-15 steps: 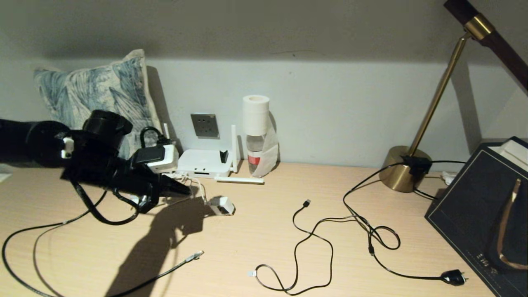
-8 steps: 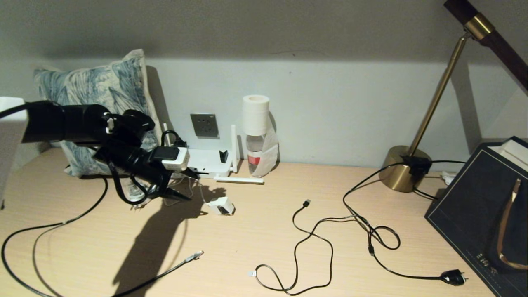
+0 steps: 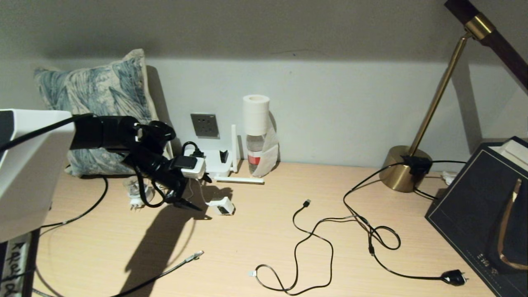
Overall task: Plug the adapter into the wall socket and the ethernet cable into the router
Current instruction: Pick up plug
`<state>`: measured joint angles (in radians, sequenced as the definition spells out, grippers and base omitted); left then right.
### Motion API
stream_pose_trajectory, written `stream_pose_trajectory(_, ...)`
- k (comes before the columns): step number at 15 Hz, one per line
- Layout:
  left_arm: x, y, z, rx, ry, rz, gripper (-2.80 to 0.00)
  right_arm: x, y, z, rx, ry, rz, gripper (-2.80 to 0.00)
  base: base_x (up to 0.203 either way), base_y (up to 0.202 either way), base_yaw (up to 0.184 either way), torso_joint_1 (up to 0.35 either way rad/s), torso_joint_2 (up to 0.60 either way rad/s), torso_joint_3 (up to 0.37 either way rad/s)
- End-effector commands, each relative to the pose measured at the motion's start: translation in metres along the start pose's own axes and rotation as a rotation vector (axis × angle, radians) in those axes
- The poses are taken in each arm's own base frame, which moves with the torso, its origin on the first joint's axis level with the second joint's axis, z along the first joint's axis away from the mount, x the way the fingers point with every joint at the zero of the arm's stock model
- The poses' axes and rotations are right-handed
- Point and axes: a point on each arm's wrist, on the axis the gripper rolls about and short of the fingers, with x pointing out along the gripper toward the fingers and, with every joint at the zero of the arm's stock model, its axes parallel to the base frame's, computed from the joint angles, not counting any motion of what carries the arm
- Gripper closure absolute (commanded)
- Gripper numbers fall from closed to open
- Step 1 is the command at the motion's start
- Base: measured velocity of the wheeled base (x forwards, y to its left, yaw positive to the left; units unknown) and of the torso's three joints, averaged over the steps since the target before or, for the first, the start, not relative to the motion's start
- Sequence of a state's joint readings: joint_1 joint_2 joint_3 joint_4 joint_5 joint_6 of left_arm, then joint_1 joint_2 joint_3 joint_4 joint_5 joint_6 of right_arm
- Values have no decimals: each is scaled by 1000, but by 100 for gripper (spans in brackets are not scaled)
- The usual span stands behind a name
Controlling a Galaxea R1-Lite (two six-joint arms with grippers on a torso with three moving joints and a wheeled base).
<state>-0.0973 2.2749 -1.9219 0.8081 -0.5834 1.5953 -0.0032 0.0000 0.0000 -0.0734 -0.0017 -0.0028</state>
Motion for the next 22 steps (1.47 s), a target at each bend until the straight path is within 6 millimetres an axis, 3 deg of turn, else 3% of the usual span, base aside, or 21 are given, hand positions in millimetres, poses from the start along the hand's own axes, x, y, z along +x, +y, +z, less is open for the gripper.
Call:
stream_pose_trajectory(1, -1, 1, 2, 23, -5, 11, -280, 2, 0, -7, 0, 26, 0, 0, 0, 0, 0, 0, 0, 0)
stream_pose_trajectory(9, 10, 2, 0, 69, -11, 7, -280, 2, 0, -7, 0, 26, 0, 0, 0, 0, 0, 0, 0, 0)
stream_pose_trajectory(17, 43, 4, -6, 81, -24, -6, -280, 2, 0, -7, 0, 26, 0, 0, 0, 0, 0, 0, 0, 0)
stream_pose_trajectory(22, 63, 1, 18, 46, -43, -50, -280, 2, 0, -7, 0, 26, 0, 0, 0, 0, 0, 0, 0, 0)
